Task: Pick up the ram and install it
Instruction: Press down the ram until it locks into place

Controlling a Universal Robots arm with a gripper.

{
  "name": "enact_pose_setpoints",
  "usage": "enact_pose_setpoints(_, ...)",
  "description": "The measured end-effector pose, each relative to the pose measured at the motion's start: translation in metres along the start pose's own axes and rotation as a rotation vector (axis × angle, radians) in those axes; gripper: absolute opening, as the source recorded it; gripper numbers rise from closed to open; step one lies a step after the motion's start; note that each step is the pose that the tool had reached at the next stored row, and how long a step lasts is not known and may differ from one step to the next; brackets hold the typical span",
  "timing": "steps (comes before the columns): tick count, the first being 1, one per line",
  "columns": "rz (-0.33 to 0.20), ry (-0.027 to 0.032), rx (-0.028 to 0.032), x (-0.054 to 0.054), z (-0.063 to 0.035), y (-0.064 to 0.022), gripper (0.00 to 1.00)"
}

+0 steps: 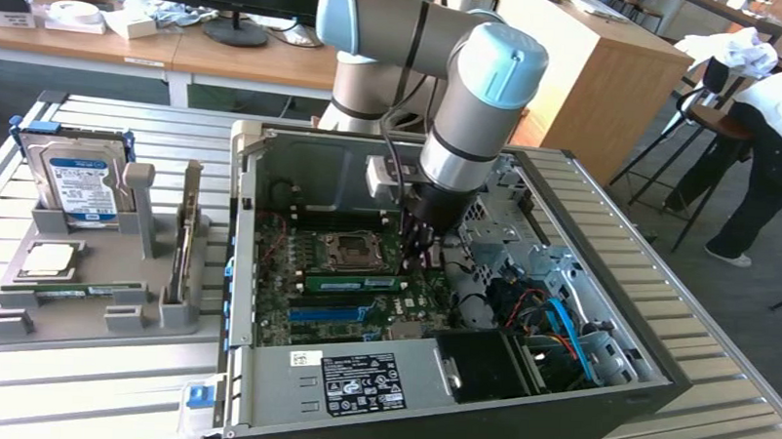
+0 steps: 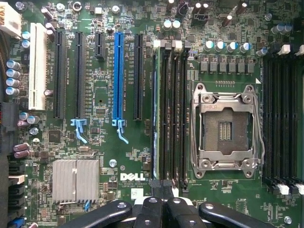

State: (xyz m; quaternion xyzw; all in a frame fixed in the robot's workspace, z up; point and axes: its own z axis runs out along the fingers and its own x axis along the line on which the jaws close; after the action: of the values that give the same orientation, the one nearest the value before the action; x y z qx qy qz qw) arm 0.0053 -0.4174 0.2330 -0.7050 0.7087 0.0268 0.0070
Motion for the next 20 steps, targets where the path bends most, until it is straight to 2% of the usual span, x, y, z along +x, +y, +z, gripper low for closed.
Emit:
enact_pose_setpoints(11,0.0,-0.0015,0.0,0.0001,0.0018,-0.0001,0.1)
enact_pose_setpoints(14,0.0,-0.0034,0.0,0.0001,0.0026,-0.0001,0.1)
enact_pose_setpoints(17,0.0,-0.0079,0.0001,0.0,0.0033,-0.0001,0.1)
enact_pose_setpoints(20,0.0,-0.0079,0.0,0.0001,0.0032,-0.0001,0.1)
